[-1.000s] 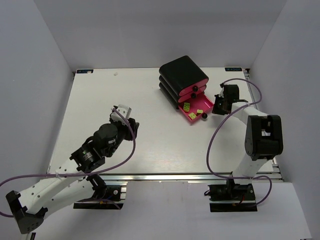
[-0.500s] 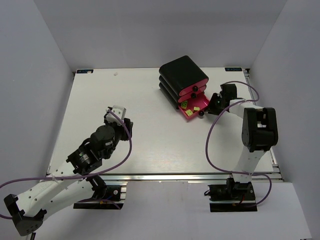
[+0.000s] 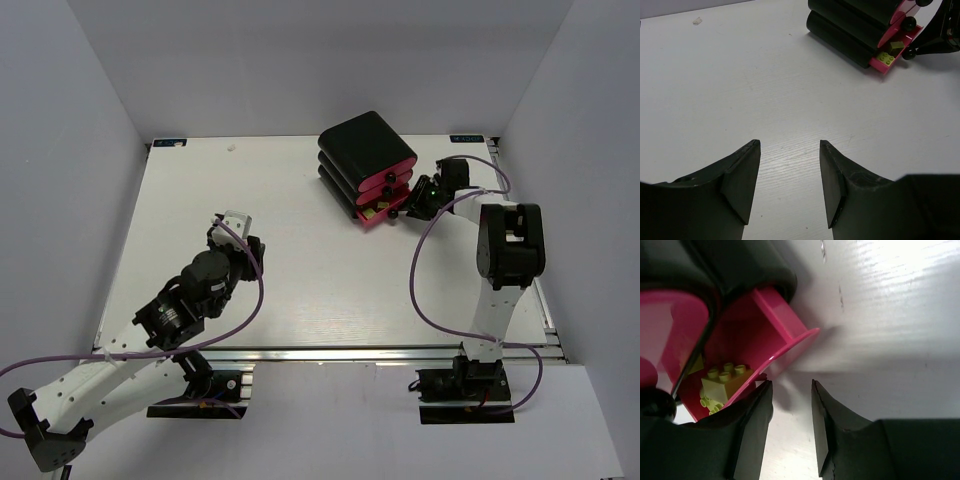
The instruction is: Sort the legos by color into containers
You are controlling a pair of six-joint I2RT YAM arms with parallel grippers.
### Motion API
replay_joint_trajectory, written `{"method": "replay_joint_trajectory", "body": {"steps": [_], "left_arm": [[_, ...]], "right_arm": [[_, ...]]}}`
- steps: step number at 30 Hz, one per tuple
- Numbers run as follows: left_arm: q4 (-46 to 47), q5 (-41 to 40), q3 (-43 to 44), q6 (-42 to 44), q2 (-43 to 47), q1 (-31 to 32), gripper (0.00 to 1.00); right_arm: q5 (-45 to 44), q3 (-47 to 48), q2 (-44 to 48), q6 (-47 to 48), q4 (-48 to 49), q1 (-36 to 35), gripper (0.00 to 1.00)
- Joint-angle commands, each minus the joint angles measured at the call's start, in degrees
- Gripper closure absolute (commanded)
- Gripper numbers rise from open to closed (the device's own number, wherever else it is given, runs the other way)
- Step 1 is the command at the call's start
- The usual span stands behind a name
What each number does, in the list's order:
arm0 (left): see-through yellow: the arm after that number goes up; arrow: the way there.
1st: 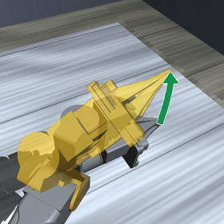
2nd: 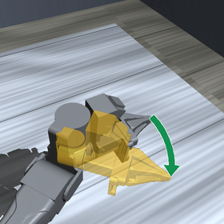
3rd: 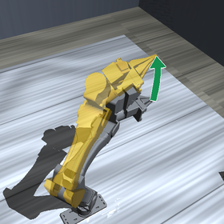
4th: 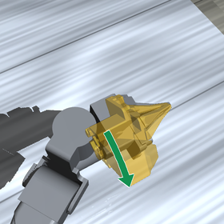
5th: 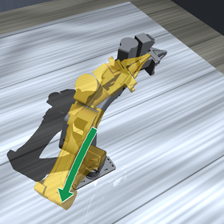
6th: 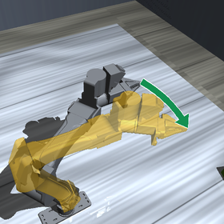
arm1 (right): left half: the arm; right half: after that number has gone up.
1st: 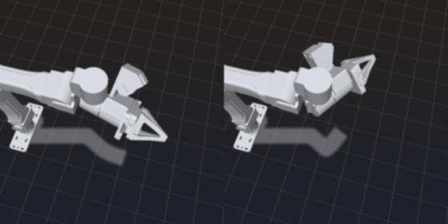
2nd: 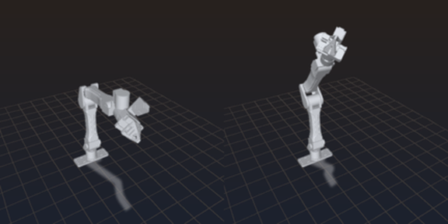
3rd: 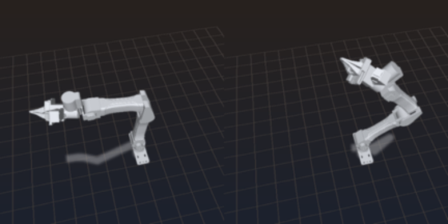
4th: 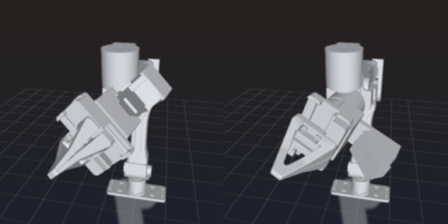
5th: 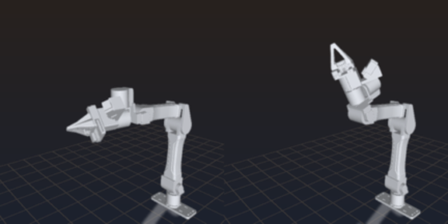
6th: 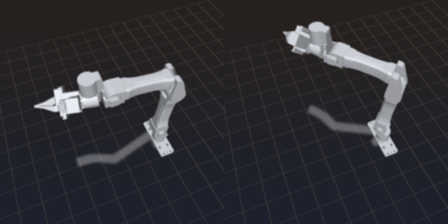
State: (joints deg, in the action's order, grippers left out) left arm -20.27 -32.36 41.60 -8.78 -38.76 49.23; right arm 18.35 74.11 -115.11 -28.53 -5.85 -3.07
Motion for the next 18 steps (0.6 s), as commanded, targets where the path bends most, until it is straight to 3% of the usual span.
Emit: {"method": "replay_joint_trajectory", "body": {"steps": [1,7,8,18], "left_arm": [[-0.38,-1.04,-0.47,0.43,0.97,-0.19,0.39],[-0.38,-1.3,-0.56,0.51,0.53,-0.19,0.39],[-0.56,-1.56,-0.47,0.51,0.36,-0.19,0.39],[-0.56,-2.36,-0.65,0.51,0.27,-0.19,0.39]], "right_arm": [[1.6,3.93,-1.78,-3.01,3.21,-0.18,0.57],[3.62,6.58,-4.86,-5.74,5.05,-0.36,0.54],[3.97,6.84,-5.21,-6.35,5.14,-0.27,0.48],[6.17,7.46,-7.5,-8.82,9.01,-0.44,0.44]]}}
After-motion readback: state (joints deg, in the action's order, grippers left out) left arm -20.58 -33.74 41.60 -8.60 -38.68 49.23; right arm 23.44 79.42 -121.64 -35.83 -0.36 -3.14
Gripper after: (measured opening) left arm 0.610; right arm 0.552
